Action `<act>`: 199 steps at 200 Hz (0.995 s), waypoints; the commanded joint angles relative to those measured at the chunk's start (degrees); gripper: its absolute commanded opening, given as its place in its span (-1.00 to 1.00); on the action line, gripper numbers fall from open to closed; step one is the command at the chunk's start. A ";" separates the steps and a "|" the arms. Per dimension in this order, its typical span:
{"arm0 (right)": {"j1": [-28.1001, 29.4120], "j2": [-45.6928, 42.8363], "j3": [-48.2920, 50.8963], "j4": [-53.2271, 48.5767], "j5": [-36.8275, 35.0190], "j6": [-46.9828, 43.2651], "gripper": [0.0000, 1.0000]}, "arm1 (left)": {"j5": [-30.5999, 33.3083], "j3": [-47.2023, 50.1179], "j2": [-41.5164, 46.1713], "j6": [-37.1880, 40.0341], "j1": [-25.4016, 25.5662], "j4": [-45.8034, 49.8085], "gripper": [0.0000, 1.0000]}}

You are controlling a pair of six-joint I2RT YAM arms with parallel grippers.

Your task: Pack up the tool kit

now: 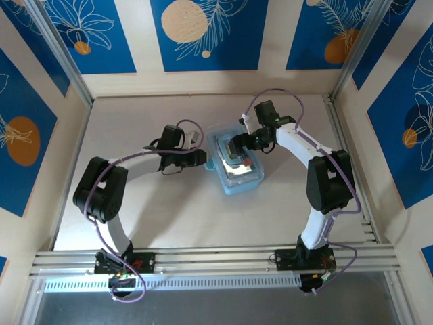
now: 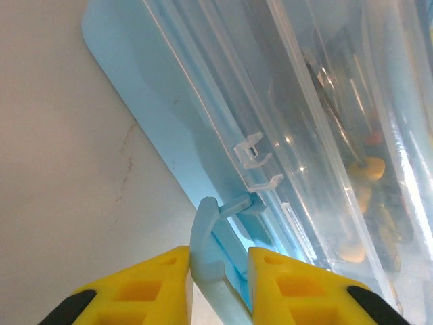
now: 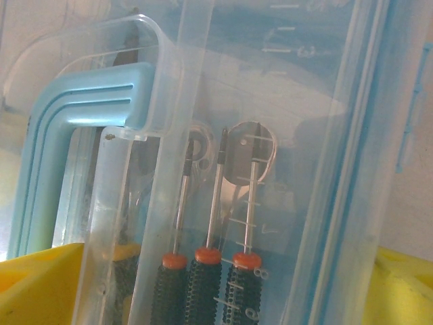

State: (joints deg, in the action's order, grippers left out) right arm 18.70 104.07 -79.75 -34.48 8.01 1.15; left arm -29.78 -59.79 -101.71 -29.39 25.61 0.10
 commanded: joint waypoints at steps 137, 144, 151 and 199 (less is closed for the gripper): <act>1.69 3.51 3.89 -6.64 4.56 -0.07 0.87 | -8.58 -2.22 -0.32 0.65 2.70 -5.06 -0.09; 1.69 3.51 3.89 -6.63 4.56 -0.09 0.87 | -8.61 -1.90 -0.40 0.34 2.77 -5.55 -0.09; 1.69 3.51 3.88 -6.74 4.56 -0.08 0.87 | -8.70 -1.75 -0.50 0.00 2.74 -5.95 -0.09; 1.69 3.42 3.64 -7.17 4.65 -0.31 0.86 | -9.24 -0.73 -2.34 -2.40 3.31 -10.07 -0.10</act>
State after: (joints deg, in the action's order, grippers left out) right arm 18.70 104.03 -79.59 -34.44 8.08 1.15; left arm -35.40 -61.12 -101.78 -30.09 27.38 -4.25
